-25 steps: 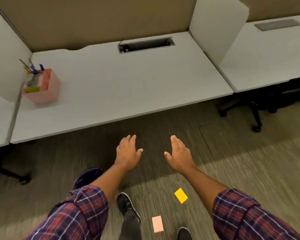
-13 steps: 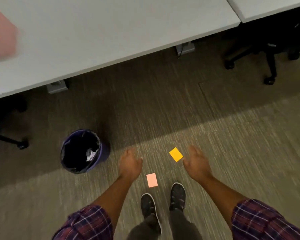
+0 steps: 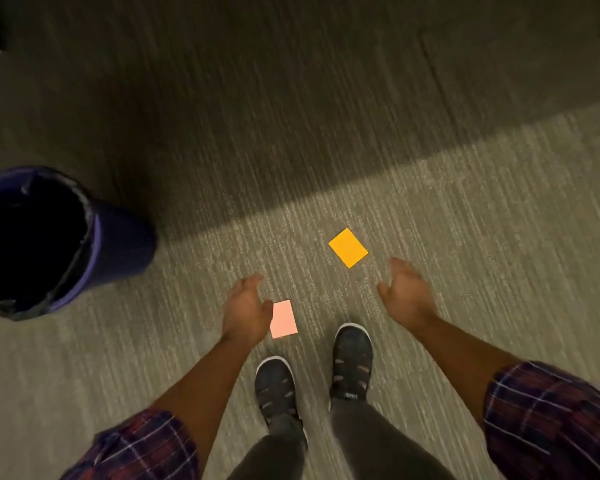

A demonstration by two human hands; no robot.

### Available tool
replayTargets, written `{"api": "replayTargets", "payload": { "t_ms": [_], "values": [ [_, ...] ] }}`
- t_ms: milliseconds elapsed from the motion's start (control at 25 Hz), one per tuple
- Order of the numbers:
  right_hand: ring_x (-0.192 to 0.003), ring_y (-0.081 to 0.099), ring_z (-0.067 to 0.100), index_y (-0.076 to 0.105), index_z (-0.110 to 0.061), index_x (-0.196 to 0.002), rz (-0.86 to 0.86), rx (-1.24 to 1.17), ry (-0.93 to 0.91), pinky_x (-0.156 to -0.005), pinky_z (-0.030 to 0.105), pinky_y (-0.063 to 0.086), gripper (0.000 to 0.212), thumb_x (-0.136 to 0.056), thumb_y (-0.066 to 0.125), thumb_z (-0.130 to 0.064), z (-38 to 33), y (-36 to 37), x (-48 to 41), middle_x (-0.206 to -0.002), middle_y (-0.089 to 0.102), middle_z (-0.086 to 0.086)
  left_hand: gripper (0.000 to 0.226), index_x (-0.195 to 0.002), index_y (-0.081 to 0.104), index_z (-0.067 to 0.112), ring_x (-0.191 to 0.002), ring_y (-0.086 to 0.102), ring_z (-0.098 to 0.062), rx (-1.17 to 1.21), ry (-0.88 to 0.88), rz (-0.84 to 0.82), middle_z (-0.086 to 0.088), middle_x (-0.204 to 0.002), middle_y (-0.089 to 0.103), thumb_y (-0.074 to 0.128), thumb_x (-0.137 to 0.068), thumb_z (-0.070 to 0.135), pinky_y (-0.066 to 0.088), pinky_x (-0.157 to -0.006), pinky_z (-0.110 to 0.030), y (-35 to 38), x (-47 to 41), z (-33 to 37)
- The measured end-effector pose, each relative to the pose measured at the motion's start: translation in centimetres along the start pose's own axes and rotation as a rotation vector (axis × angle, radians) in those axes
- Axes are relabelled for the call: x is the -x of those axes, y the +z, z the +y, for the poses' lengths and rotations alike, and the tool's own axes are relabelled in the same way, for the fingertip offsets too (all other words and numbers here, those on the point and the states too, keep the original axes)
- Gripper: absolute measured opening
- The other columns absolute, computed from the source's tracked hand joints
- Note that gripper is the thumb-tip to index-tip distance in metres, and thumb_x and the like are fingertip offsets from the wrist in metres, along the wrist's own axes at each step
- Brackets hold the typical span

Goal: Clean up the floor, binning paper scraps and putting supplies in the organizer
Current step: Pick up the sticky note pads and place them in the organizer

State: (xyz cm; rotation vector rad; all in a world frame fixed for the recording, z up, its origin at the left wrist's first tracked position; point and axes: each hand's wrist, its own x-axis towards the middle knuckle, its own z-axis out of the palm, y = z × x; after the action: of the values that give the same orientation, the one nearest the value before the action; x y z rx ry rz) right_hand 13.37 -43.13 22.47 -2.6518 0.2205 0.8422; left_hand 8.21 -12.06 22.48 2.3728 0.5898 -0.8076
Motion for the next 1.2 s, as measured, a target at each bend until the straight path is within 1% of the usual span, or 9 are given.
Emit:
{"api": "replayTargets", "payload": {
  "t_ms": [160, 280, 520, 640, 720, 880, 1040, 1120, 1200],
  "values": [
    [-0.135, 0.048, 0.039, 0.045, -0.003, -0.144, -0.018, 0.030, 0.045, -0.109, 0.047, 0.044, 0.059, -0.093, 0.065, -0.028, 2.7, 5.7, -6.1, -0.143, 0.052, 0.022, 0.054, -0.141, 0.056, 0.013, -0.131, 0.054, -0.037, -0.071, 0.035, -0.065, -0.015, -0.138, 0.059, 0.071, -0.090, 0.019, 0.045, -0.111, -0.045, 6.7, -5.0, -3.4],
    [-0.133, 0.048, 0.041, 0.047, -0.002, -0.140, -0.031, 0.076, 0.075, -0.107, 0.047, 0.045, 0.060, -0.094, 0.064, -0.035, 4.3, 8.9, -10.2, -0.142, 0.051, 0.023, 0.058, -0.142, 0.054, 0.017, -0.133, 0.052, -0.034, -0.185, 0.065, -0.093, -0.011, -0.140, 0.058, 0.073, -0.090, 0.031, 0.044, -0.111, -0.045, 10.5, -8.1, -5.2],
    [-0.128, 0.049, 0.042, 0.044, -0.002, -0.139, -0.018, 0.081, 0.114, -0.103, 0.049, 0.048, 0.077, -0.086, 0.071, -0.051, 5.4, 12.9, -15.4, -0.140, 0.047, 0.024, 0.067, -0.141, 0.047, 0.024, -0.128, 0.049, -0.027, -0.459, 0.100, -0.131, -0.005, -0.140, 0.050, 0.073, -0.086, 0.052, 0.047, -0.105, -0.042, 15.8, -10.1, -8.9],
    [-0.130, 0.049, 0.043, 0.039, -0.005, -0.145, 0.026, -0.041, 0.210, -0.102, 0.051, 0.049, 0.096, -0.075, 0.082, -0.053, 4.7, 14.0, -17.4, -0.143, 0.045, 0.025, 0.068, -0.140, 0.043, 0.025, -0.127, 0.045, -0.026, -0.559, 0.143, -0.117, -0.004, -0.138, 0.048, 0.072, -0.086, 0.055, 0.043, -0.109, -0.041, 17.2, -10.7, -9.9],
    [-0.128, 0.051, 0.042, 0.039, -0.006, -0.145, 0.021, -0.028, 0.229, -0.097, 0.051, 0.051, 0.097, -0.072, 0.085, -0.051, 4.2, 14.5, -18.3, -0.143, 0.045, 0.024, 0.064, -0.138, 0.043, 0.026, -0.124, 0.046, -0.024, -0.595, 0.185, -0.098, -0.003, -0.135, 0.050, 0.071, -0.087, 0.053, 0.041, -0.109, -0.040, 17.6, -11.1, -10.2],
    [-0.119, 0.058, 0.040, 0.045, -0.008, -0.130, 0.040, -0.016, 0.221, -0.091, 0.056, 0.054, 0.079, -0.072, 0.088, -0.042, 3.9, 15.8, -19.1, -0.131, 0.057, 0.018, 0.058, -0.132, 0.048, 0.024, -0.121, 0.047, -0.023, -0.626, 0.198, -0.087, -0.001, -0.129, 0.054, 0.072, -0.087, 0.052, 0.039, -0.105, -0.040, 17.6, -11.9, -10.1],
    [-0.105, 0.065, 0.039, 0.060, -0.009, -0.113, 0.008, 0.020, 0.237, -0.084, 0.048, 0.056, 0.053, -0.079, 0.081, -0.044, 3.9, 15.9, -18.8, -0.115, 0.067, 0.016, 0.040, -0.122, 0.051, 0.027, -0.117, 0.050, -0.020, -0.586, 0.211, -0.108, 0.001, -0.125, 0.058, 0.069, -0.090, 0.042, 0.041, -0.104, -0.040, 17.5, -12.1, -9.7],
    [-0.097, 0.067, 0.039, 0.061, -0.009, -0.096, -0.004, -0.022, 0.214, -0.078, 0.044, 0.055, 0.039, -0.081, 0.080, -0.040, 3.5, 15.7, -18.4, -0.106, 0.070, 0.019, 0.026, -0.110, 0.053, 0.029, -0.104, 0.060, -0.019, -0.373, 0.133, -0.126, 0.001, -0.112, 0.068, 0.071, -0.091, 0.030, 0.050, -0.090, -0.036, 17.1, -11.8, -9.6],
    [-0.091, 0.068, 0.038, 0.054, -0.015, -0.085, 0.012, -0.122, 0.249, -0.076, 0.044, 0.054, 0.034, -0.077, 0.083, -0.031, 2.9, 15.6, -17.6, -0.098, 0.071, 0.019, 0.022, -0.100, 0.055, 0.026, -0.085, 0.065, -0.020, -0.069, -0.011, -0.139, -0.002, -0.096, 0.071, 0.072, -0.091, 0.017, 0.048, -0.062, -0.028, 16.6, -11.3, -9.9]
  ]
}}
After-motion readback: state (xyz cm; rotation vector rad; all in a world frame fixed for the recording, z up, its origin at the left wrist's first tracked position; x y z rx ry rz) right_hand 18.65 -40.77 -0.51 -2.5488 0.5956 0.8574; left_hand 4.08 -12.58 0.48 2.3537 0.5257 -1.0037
